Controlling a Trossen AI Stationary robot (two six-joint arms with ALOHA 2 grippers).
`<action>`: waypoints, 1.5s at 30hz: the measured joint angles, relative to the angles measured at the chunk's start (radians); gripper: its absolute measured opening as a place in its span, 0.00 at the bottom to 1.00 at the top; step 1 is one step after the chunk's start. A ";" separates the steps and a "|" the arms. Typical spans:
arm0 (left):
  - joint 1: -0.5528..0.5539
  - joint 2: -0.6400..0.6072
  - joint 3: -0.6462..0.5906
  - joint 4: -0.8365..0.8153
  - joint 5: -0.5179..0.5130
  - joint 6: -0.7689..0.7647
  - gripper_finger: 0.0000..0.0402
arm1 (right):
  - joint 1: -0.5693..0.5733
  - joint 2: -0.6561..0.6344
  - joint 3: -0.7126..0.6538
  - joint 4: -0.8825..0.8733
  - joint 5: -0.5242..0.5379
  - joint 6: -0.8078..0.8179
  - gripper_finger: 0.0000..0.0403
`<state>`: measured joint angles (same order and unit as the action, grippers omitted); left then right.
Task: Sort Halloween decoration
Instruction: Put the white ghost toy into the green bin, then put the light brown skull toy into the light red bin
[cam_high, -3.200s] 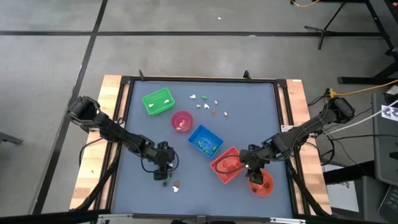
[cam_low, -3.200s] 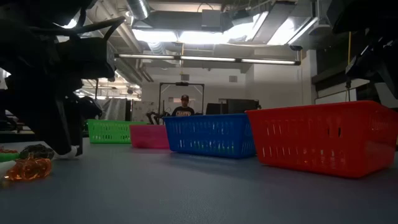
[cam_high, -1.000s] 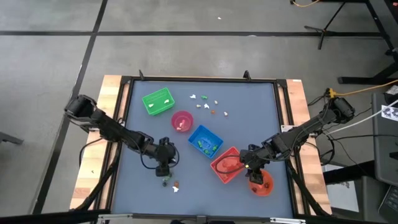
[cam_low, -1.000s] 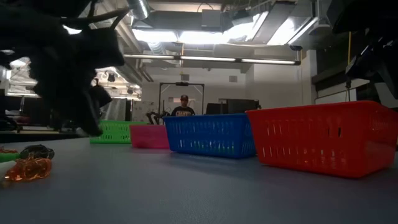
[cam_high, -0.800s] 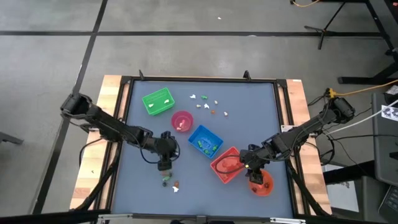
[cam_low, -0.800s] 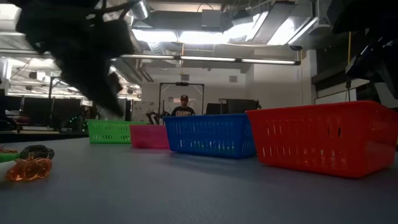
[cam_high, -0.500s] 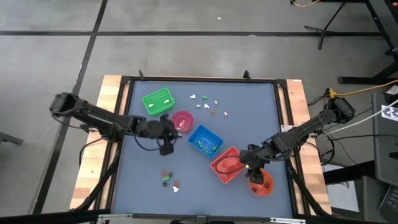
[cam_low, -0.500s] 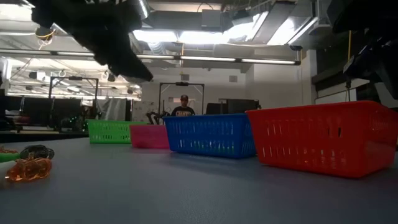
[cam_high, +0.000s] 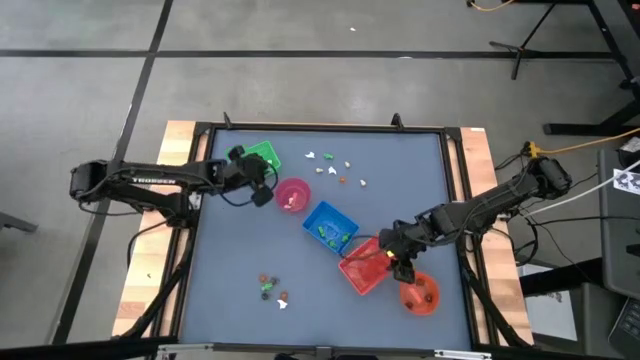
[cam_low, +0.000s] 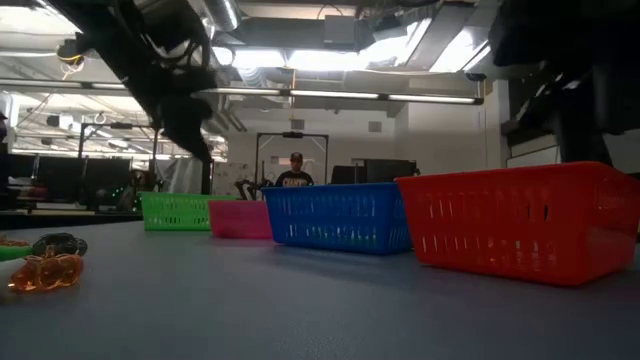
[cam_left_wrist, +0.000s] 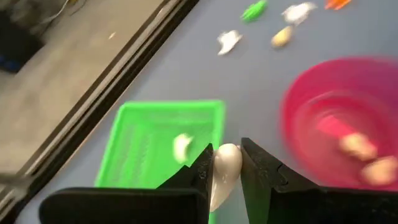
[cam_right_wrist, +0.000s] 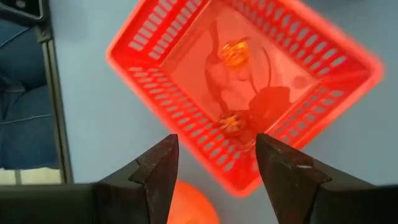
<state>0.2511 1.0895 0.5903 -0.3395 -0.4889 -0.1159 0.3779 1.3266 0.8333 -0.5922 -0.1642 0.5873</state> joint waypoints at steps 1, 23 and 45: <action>0.022 0.001 0.000 -0.007 0.000 0.016 0.10 | -0.013 0.000 0.000 0.000 0.000 -0.018 0.53; 0.196 -0.001 0.000 -0.005 -0.001 0.047 0.27 | -0.364 0.000 0.000 0.024 0.380 -0.407 0.53; 0.196 -0.001 0.000 -0.004 0.000 0.037 0.33 | -0.707 0.032 0.000 0.250 0.382 -0.411 0.53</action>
<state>0.4469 1.0890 0.5907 -0.3439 -0.4889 -0.0784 -0.3290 1.3585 0.8333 -0.3421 0.2175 0.1761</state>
